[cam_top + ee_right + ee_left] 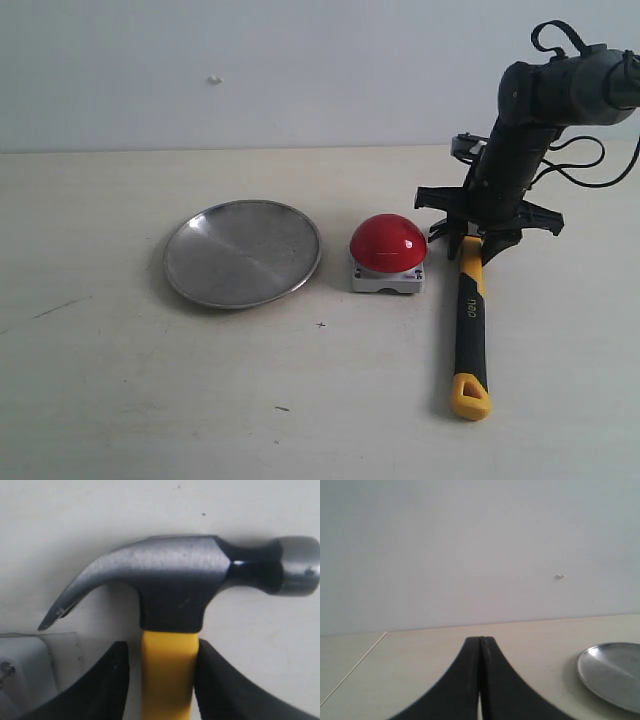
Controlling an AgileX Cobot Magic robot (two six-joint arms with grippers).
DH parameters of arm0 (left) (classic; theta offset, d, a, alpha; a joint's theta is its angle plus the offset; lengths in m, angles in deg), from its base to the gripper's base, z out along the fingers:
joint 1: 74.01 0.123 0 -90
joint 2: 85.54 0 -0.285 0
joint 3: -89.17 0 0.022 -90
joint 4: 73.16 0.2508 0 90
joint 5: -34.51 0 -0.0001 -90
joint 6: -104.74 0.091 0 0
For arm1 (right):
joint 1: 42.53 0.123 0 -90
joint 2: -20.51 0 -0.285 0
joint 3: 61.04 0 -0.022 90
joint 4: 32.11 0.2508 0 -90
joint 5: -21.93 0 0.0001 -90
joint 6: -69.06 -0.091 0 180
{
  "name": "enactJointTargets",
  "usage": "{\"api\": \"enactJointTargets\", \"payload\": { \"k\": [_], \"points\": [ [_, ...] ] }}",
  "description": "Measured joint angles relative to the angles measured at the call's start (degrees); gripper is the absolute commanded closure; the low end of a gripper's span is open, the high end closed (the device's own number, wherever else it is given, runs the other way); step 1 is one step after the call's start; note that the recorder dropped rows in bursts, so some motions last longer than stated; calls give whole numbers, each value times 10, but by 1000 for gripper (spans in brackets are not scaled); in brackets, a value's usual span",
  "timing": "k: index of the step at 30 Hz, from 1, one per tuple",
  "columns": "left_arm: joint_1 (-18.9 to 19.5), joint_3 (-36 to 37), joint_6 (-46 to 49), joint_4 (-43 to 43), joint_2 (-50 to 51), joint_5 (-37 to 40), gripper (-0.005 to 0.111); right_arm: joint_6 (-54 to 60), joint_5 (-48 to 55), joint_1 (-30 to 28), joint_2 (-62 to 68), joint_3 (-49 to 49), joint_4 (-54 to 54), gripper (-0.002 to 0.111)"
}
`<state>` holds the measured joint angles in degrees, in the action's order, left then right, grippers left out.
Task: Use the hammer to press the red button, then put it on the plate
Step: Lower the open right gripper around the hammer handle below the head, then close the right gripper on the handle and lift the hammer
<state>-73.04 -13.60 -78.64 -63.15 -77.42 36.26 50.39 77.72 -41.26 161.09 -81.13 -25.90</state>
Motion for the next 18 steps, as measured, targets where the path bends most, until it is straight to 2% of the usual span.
{"api": "enactJointTargets", "payload": {
  "k": [18],
  "points": [
    [0,0,0,0,0,0,107,-22,21,1,0,0,-75,67]
  ]
}}
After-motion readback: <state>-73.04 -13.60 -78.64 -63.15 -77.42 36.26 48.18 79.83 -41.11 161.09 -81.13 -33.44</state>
